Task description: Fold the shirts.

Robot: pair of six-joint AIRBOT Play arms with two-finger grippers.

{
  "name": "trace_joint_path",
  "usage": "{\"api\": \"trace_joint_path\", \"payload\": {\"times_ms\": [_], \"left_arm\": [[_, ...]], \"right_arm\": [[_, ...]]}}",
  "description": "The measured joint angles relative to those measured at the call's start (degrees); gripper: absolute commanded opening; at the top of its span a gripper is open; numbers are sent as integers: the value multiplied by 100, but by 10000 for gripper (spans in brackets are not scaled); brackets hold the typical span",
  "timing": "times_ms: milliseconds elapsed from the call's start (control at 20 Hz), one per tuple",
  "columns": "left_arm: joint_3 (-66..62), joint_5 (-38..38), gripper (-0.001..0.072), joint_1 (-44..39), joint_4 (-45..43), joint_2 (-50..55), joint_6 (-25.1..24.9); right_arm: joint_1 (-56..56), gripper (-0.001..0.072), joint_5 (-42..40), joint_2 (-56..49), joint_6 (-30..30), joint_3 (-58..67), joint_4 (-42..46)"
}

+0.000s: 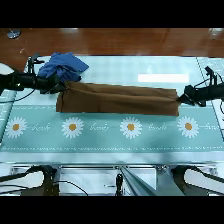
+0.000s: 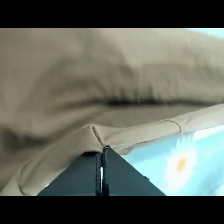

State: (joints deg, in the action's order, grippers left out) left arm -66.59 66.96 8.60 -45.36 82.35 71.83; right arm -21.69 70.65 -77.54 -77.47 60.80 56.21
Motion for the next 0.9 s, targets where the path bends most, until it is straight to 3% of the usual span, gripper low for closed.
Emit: {"api": "trace_joint_path", "payload": {"times_ms": [250,300,350,400,550,750,900], "left_arm": [[-813,-74,43,-105,37,1174,216],[-907,-76,65,-140,31,1342,227],[-992,-90,284,-184,37,1486,201],[-1049,-109,698,-223,35,1593,164],[-1375,168,705,-232,-42,1768,120],[-1873,1003,704,227,-704,1558,186],[-1456,857,705,748,-743,960,225]], "right_arm": [[0,36,-323,-859,76,656,-396],[0,202,-398,-1014,92,723,-470],[0,567,-492,-1143,101,772,-570],[0,624,-588,-1263,118,809,-673],[-107,624,-544,-1451,234,1027,-826],[-708,628,162,-1419,376,1370,-450],[-1174,628,321,-1355,450,964,-269]]}}
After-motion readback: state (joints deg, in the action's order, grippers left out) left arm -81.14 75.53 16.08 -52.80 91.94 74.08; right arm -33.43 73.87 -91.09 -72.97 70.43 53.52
